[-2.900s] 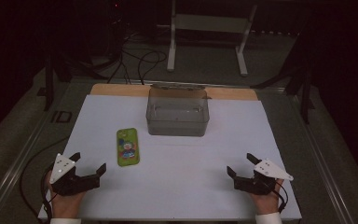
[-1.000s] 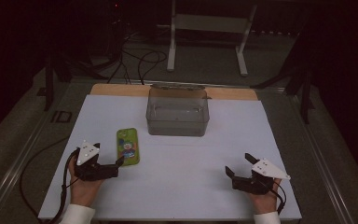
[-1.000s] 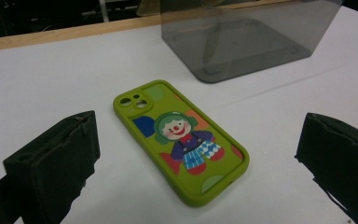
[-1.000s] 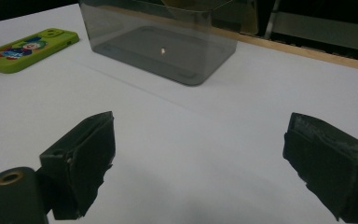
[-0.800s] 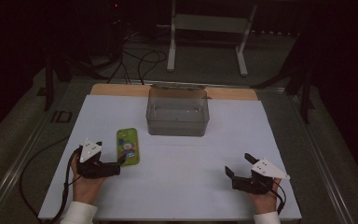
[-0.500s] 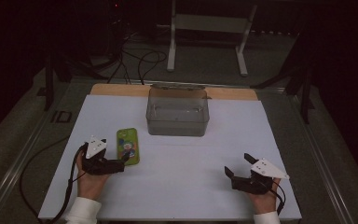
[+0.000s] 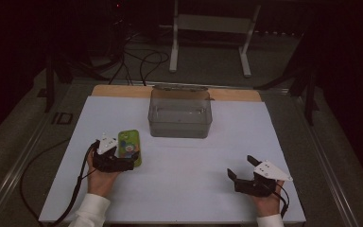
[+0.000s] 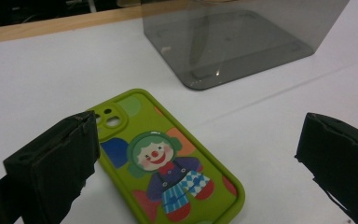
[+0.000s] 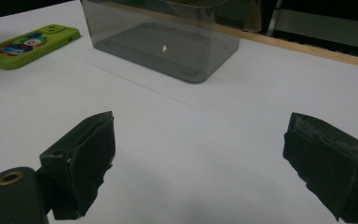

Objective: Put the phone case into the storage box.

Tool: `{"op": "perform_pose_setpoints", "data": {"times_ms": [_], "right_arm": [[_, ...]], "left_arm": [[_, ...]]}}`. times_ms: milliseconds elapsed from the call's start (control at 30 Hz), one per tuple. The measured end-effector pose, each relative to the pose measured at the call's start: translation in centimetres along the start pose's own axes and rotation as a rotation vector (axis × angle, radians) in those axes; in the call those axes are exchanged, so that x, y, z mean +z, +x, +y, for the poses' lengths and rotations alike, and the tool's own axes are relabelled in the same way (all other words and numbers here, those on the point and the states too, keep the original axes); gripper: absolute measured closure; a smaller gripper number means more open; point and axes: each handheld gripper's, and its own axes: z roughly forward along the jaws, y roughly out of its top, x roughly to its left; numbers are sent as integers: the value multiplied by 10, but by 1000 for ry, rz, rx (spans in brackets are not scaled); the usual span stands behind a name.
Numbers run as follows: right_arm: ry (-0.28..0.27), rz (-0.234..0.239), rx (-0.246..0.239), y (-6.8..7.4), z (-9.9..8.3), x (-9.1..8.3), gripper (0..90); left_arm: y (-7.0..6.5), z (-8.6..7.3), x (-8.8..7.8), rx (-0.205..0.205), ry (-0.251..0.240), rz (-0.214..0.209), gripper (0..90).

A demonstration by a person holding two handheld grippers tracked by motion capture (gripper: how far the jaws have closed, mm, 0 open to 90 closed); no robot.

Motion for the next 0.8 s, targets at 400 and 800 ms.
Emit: {"op": "perform_pose_setpoints", "data": {"times_ms": [400, 800], "right_arm": [[2, 2, -1, 0, 0, 1, 94], [0, 2, -4, 0, 0, 0, 94]], "left_arm": [[-10, 5, 19, 2, 39, -38, 26], [-24, 3, 35, 14, 107, -55, 346]]}}
